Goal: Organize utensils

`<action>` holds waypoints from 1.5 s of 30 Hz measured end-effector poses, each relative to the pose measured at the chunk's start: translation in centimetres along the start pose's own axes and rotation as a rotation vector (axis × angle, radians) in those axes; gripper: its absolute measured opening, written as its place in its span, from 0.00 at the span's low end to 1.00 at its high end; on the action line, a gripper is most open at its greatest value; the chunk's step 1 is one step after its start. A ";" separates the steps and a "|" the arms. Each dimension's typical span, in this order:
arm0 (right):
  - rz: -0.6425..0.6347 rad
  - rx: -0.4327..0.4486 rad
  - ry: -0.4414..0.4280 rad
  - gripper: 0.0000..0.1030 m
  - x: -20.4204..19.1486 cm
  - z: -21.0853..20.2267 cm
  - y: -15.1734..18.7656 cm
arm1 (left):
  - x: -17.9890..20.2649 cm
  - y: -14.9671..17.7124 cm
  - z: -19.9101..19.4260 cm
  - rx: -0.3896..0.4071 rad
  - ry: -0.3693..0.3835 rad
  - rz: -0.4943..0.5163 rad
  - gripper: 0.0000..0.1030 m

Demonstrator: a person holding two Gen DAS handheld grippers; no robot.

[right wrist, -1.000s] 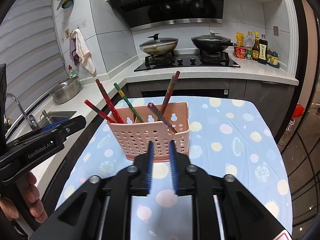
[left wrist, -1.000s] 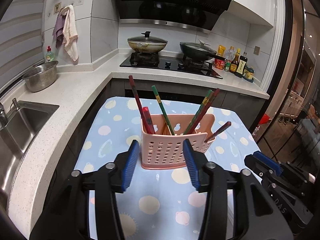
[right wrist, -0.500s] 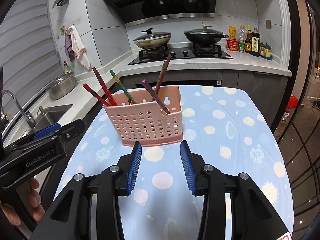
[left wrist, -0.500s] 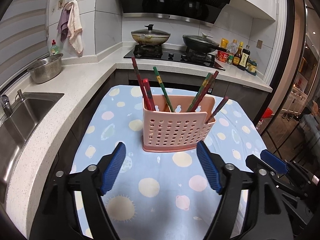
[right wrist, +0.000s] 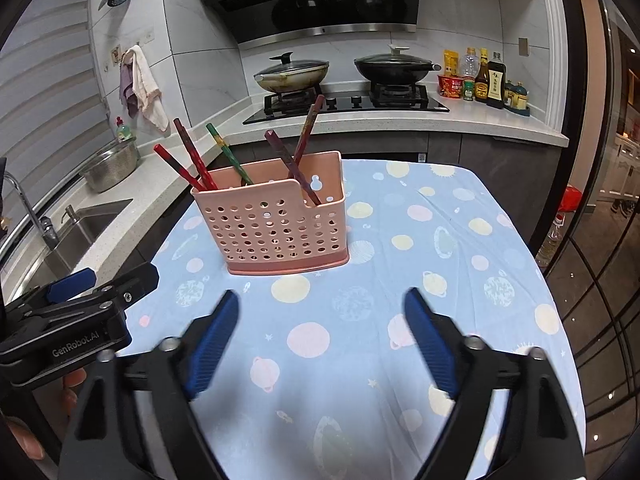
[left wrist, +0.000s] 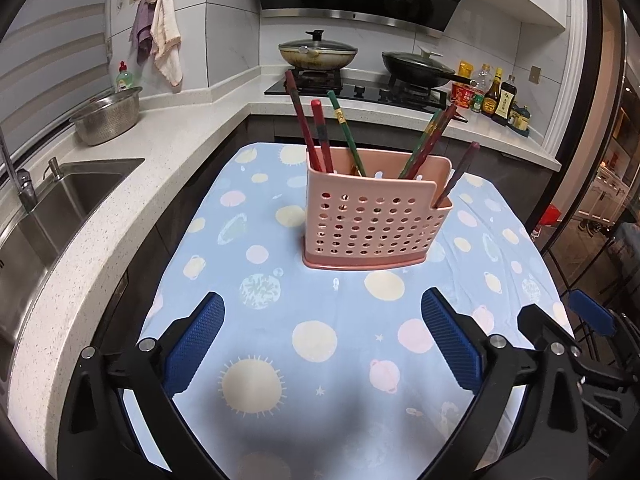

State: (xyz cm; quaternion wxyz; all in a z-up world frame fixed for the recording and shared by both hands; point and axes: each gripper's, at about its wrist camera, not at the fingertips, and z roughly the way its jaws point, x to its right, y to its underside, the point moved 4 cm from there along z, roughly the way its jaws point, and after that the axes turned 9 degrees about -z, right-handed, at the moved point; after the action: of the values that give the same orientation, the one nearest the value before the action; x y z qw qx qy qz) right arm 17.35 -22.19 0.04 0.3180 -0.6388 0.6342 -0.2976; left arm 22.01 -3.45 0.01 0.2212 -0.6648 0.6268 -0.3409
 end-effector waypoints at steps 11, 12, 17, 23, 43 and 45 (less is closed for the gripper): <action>-0.015 0.000 0.040 0.94 0.0 0.2 0.4 | -0.4 1.1 0.4 -0.009 -0.034 0.013 0.92; -0.014 0.000 0.043 0.94 0.0 0.2 0.4 | -0.5 1.1 0.5 -0.012 -0.037 0.011 0.92; -0.010 -0.008 0.050 0.94 0.0 0.4 0.6 | -0.9 1.4 0.5 -0.004 -0.066 0.016 0.92; -0.020 -0.022 0.051 0.94 -0.5 0.7 1.0 | -1.2 1.4 0.4 -0.005 -0.079 0.015 0.92; -0.024 -0.050 0.045 0.94 -0.7 1.0 1.8 | -1.6 1.6 0.1 0.008 -0.129 0.002 0.92; -0.025 -0.050 0.046 0.94 -0.7 1.0 1.9 | -1.6 1.6 0.1 0.008 -0.132 -0.001 0.92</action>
State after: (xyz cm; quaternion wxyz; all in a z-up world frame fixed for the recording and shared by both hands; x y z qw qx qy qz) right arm 16.95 -21.44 -2.03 0.2835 -0.6473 0.6406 -0.3003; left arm 21.06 -2.04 -1.50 0.2642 -0.6853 0.6093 -0.2989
